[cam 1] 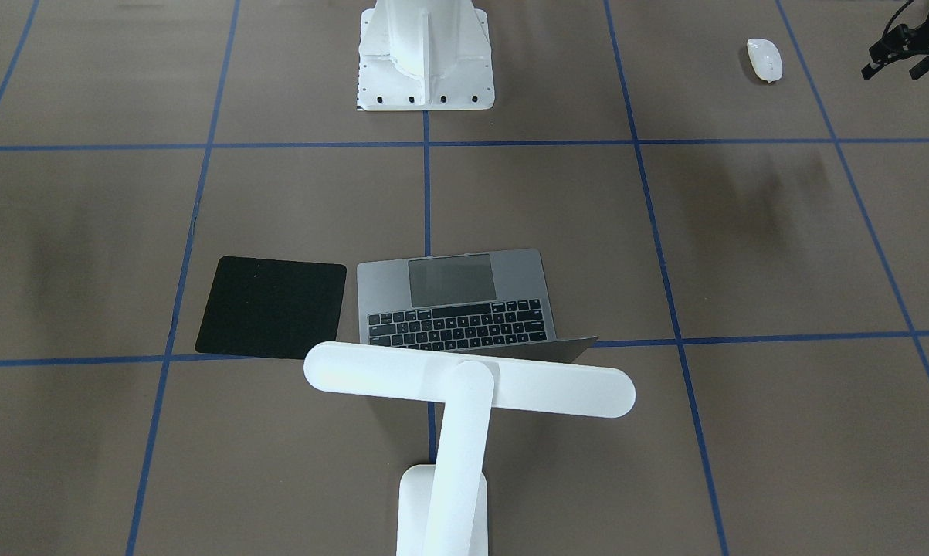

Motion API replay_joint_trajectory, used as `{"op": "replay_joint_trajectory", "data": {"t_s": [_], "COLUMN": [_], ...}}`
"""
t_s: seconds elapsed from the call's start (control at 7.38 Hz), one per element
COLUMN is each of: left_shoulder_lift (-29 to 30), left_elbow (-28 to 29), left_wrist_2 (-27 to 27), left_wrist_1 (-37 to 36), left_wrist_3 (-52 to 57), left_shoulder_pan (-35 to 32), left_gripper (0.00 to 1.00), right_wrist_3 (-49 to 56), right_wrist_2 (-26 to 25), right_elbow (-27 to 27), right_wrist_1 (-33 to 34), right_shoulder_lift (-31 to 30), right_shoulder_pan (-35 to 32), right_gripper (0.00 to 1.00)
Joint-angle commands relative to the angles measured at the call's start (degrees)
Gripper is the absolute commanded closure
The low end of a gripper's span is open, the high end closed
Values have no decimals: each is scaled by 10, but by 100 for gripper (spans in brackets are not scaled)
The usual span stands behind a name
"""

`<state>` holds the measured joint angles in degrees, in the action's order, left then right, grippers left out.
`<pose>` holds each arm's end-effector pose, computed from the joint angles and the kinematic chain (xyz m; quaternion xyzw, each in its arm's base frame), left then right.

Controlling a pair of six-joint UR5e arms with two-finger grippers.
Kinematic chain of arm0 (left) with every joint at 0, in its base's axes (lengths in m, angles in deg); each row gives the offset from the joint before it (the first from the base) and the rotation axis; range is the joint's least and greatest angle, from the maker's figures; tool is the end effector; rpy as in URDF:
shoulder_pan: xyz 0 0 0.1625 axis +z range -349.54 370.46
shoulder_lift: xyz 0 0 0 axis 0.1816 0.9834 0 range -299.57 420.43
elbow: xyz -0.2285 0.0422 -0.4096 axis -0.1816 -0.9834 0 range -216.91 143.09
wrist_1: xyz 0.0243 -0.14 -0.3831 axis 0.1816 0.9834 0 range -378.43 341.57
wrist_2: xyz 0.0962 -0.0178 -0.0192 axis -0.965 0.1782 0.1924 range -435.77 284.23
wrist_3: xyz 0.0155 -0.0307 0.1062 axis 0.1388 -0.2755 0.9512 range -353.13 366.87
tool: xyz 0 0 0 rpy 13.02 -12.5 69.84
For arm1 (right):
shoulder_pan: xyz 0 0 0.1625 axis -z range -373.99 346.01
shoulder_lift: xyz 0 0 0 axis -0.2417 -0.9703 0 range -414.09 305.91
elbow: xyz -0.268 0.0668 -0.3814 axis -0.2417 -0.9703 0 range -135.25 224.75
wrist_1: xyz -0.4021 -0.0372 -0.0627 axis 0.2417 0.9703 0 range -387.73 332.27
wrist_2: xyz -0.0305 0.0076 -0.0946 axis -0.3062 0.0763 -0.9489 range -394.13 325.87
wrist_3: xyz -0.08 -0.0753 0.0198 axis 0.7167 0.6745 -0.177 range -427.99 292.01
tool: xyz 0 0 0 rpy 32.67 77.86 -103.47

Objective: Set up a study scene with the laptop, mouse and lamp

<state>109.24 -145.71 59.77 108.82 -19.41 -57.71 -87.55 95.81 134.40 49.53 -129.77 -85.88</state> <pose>0.0110 -0.1716 0.7139 -0.0475 0.3991 0.0144 0.9156 -0.1338 -0.6073 0.5572 0.0981 -0.3846 -0.0673 0.9154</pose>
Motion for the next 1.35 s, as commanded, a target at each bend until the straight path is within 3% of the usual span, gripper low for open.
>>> {"op": "replay_joint_trajectory", "data": {"t_s": [0.0, 0.27, 0.41, 1.22], "left_shoulder_lift": [-1, -1, -2, -1], "left_elbow": [-3, -4, -4, 0], "left_wrist_2": [-8, -36, -59, -63], "left_wrist_1": [27, 130, 138, 138], "left_wrist_3": [-82, -267, -300, -354], "left_shoulder_pan": [53, 198, 257, 455], "left_gripper": [0, 0, 0, 0], "right_wrist_3": [0, 0, -1, -1], "right_wrist_2": [0, 0, 0, 0], "right_elbow": [1, 0, 0, -4], "right_wrist_1": [0, -1, -1, -1], "right_shoulder_lift": [1, 1, 1, 0], "right_shoulder_pan": [0, 0, 0, 1], "right_gripper": [0, 0, 0, 0]}}
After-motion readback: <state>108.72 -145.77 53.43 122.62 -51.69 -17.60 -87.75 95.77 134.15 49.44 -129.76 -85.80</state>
